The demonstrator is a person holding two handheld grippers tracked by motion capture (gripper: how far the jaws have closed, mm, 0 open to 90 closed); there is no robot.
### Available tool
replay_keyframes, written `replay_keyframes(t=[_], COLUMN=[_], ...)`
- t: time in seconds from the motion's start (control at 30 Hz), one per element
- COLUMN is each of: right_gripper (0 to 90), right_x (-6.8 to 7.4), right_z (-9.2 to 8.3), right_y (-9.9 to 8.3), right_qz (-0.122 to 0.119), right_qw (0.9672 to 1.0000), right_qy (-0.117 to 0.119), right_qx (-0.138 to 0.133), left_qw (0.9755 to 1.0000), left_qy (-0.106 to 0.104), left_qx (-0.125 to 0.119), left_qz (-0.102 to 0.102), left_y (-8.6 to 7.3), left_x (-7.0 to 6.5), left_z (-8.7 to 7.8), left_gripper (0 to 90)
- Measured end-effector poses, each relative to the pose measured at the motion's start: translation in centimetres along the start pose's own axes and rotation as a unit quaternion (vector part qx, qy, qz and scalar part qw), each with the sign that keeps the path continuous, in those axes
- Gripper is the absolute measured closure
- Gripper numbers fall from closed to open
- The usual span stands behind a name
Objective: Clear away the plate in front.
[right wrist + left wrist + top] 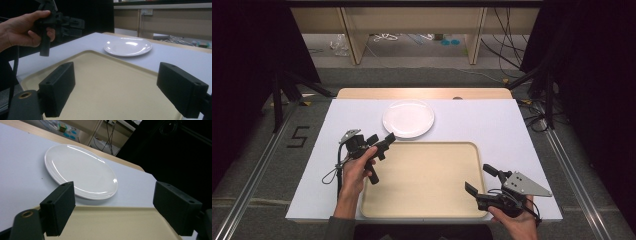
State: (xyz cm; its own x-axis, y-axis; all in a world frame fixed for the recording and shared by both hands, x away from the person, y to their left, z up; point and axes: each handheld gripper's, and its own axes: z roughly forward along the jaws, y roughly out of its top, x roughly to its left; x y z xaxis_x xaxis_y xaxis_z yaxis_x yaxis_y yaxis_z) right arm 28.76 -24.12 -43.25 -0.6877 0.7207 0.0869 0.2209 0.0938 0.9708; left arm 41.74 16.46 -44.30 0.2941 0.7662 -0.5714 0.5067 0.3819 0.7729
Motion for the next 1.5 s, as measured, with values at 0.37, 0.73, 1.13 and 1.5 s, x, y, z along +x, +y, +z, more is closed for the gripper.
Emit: replay_keyframes(t=[0.37, 0.73, 1.13, 1.5], right_gripper=[16.1, 16.1, 16.5, 16.5], right_x=[0.0, 0.1, 0.1, 0.2], right_z=[0.1, 0.2, 0.1, 0.0], right_y=[0.0, -0.1, 0.0, 0.1], right_qz=[-0.001, -0.001, 0.003, 0.007], right_qw=[1.0, 1.0, 0.9999, 0.9998], right_qy=[0.007, 0.007, 0.012, 0.017], right_qx=[-0.001, -0.005, 0.008, 0.006], left_qw=[0.998, 0.9925, 0.9868, 0.9789], left_qy=[-0.002, 0.012, 0.044, 0.055], left_qx=[0.039, 0.055, 0.064, 0.059], left_qz=[-0.05, -0.108, -0.142, -0.188], left_y=[1.5, 2.1, 1.9, 2.2], left_x=[1.6, 2.6, 3.3, 4.1], left_z=[2.7, 4.9, 6.7, 7.3], left_gripper=[18.6, 19.2, 19.4, 20.3])
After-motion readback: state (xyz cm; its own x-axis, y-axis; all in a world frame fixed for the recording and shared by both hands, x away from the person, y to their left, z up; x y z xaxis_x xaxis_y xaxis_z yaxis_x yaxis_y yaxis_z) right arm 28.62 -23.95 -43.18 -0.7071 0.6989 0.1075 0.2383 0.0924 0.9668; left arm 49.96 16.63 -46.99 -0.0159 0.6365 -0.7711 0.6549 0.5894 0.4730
